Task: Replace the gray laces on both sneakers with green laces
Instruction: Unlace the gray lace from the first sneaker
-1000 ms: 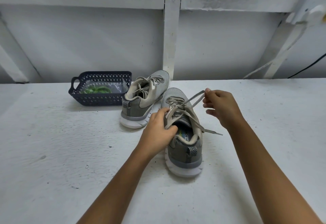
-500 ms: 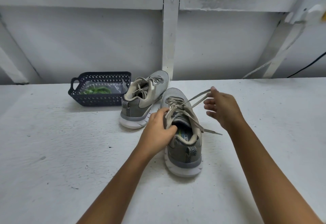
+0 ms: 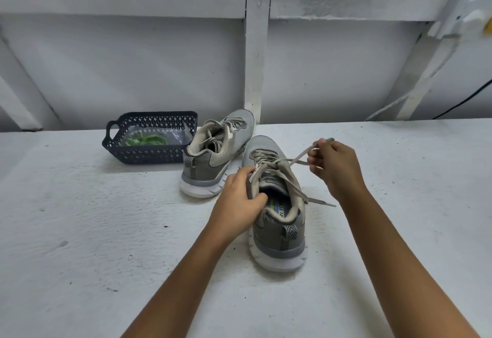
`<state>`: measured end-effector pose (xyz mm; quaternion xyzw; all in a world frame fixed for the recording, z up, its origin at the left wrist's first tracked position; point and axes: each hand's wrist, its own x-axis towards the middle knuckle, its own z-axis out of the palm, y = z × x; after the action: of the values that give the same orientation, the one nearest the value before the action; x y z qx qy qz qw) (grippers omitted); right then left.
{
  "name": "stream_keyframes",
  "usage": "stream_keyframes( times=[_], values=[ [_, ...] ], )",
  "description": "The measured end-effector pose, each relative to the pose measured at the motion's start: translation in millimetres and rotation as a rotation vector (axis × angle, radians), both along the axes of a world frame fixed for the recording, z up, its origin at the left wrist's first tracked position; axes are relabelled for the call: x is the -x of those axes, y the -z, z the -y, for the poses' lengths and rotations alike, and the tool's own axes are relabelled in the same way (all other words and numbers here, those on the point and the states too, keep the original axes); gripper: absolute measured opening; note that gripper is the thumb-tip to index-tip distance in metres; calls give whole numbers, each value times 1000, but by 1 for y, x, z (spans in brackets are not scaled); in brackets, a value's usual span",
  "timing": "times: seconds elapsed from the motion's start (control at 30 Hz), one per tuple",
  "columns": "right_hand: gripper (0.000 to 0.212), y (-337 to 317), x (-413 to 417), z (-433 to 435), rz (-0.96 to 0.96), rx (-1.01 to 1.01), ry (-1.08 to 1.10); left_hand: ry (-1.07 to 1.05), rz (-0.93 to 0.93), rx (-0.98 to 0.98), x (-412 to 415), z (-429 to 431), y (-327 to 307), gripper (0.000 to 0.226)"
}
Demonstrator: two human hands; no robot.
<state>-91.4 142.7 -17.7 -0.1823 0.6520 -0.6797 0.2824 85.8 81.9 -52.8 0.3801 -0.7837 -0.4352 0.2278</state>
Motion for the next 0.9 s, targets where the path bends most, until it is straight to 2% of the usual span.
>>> stream_keyframes(
  times=[0.07, 0.17, 0.3, 0.43, 0.53, 0.6, 0.67, 0.77, 0.83, 0.9],
  values=[
    [25, 5, -4, -2, -12, -84, -157, 2, -1, -8, 0, -1, 0, 59],
    [28, 14, -11, -3, -189, -204, -365, 2, 2, -20, 0, -1, -1, 65],
    [22, 12, -14, 0, -209, -144, -233, 10, 12, -10, 0, 0, 0, 58],
    [18, 7, -12, 1, -50, -2, 21, 20, 22, -7, -1, 1, 0, 64],
    [22, 8, -11, -4, 16, 45, 115, 31, 38, 0, -2, 2, 0, 61],
    [26, 12, -15, -8, -25, -24, 99, 36, 64, 35, -2, 4, 0, 59],
    [28, 16, -23, -11, -89, -96, 45, 24, 68, 66, -1, 6, -4, 48],
    [32, 20, -37, -13, -303, -186, -46, 0, -49, 21, 3, 11, -15, 27],
    [28, 20, -45, -15, -429, -208, -72, 9, -50, 36, 6, 15, -23, 22],
    [20, 21, -48, -18, -469, -192, -86, 13, -63, 2, 9, 23, -26, 23]
  ],
)
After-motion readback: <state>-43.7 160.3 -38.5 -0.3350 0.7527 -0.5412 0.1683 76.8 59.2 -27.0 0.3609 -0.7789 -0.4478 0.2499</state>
